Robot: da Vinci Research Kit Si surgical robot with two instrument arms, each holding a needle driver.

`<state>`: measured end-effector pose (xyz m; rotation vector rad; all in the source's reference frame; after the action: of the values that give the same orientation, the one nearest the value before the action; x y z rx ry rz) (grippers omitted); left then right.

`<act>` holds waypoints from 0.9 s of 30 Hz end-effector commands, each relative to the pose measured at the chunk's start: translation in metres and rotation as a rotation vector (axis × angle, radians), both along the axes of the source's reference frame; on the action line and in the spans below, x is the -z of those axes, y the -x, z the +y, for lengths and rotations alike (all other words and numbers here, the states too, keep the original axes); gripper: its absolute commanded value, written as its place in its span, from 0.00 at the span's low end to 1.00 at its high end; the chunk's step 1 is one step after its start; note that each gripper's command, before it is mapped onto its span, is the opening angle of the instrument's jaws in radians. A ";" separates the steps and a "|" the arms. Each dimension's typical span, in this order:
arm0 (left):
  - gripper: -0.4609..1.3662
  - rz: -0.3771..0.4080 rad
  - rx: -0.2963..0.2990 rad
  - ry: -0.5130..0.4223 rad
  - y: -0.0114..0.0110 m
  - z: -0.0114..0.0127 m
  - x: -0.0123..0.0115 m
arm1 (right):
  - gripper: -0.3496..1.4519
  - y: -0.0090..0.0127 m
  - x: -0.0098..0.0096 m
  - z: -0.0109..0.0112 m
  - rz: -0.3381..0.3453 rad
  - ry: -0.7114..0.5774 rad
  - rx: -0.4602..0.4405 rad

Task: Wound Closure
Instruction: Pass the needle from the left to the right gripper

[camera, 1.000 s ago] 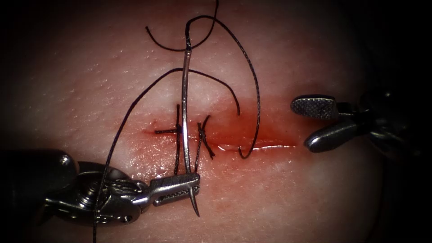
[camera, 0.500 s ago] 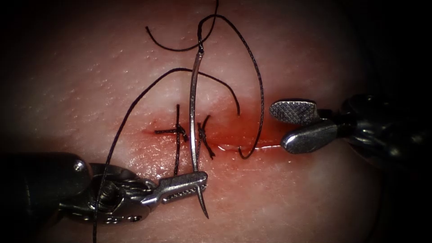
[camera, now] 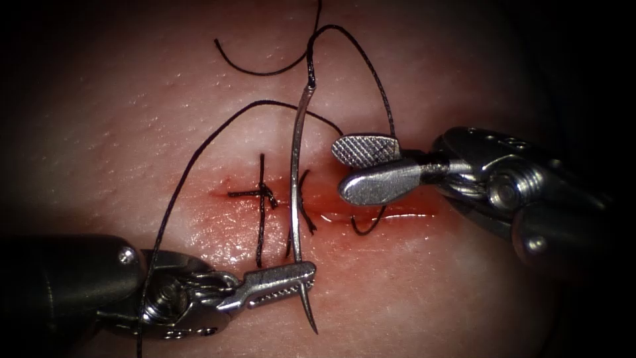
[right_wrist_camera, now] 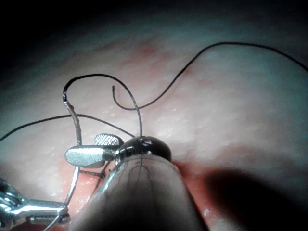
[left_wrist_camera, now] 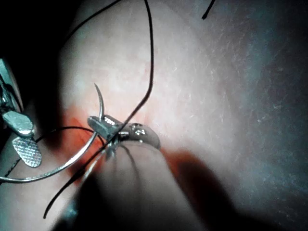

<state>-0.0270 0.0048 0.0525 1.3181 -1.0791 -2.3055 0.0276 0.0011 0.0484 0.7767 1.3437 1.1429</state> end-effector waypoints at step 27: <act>0.06 -0.004 -0.013 -0.008 0.0003 -0.0004 0.0011 | 0.69 -0.0040 -0.0010 0.0003 0.015 0.041 0.017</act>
<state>-0.0274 0.0043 0.0514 1.3319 -1.0684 -2.2991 0.0316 0.0014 0.0495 0.7654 1.3657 1.0978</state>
